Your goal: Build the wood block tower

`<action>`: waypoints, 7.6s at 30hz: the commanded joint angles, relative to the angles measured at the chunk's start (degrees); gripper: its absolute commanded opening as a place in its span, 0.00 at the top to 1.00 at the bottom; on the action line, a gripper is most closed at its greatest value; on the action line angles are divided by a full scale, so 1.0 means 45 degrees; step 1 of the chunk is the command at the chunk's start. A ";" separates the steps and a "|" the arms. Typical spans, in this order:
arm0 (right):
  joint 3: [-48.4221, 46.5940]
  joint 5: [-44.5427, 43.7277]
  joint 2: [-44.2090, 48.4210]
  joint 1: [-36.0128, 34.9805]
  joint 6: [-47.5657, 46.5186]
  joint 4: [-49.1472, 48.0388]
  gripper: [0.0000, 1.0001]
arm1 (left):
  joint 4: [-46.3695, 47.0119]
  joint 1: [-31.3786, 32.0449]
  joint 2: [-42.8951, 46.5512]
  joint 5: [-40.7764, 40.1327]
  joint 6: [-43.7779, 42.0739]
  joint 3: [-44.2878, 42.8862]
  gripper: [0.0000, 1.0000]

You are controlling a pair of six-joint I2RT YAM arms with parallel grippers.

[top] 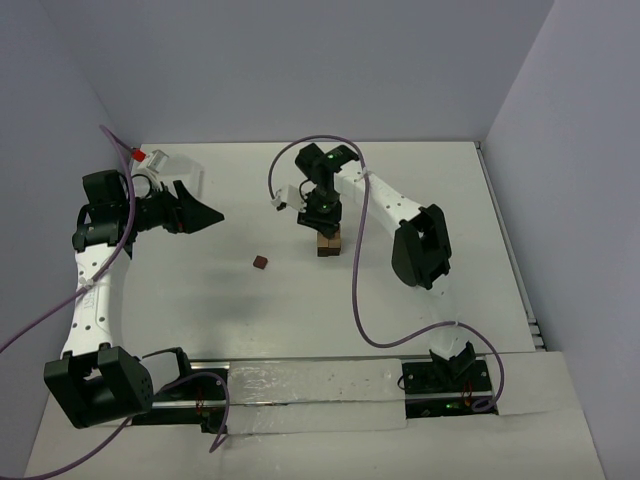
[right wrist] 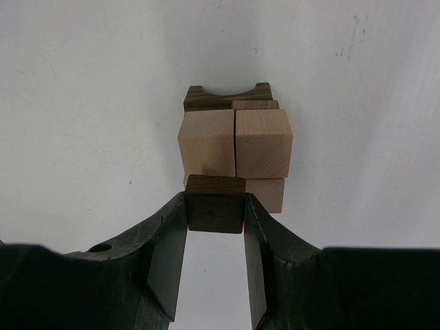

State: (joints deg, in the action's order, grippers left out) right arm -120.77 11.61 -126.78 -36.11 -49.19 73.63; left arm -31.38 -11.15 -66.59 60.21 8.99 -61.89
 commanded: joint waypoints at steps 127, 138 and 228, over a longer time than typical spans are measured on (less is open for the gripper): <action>-0.0894 -0.0400 -0.3300 -0.4104 0.5807 -0.5943 0.61 | 0.0598 -0.1429 0.0032 0.0925 -0.0202 -0.0407 0.01; 0.0452 -0.0298 0.0342 -0.3272 0.4745 -0.5066 0.86 | 0.0509 -0.1410 0.0051 0.0915 -0.0338 -0.0349 0.01; 0.2676 0.1258 0.1963 0.0633 0.1068 -0.3549 0.71 | 0.1086 -0.1420 -0.0593 0.1132 0.0258 -0.0290 0.01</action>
State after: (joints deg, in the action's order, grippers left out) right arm -106.17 16.23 -117.58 -33.69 -43.43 57.94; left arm -28.86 -16.99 -69.25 63.47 10.28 -62.59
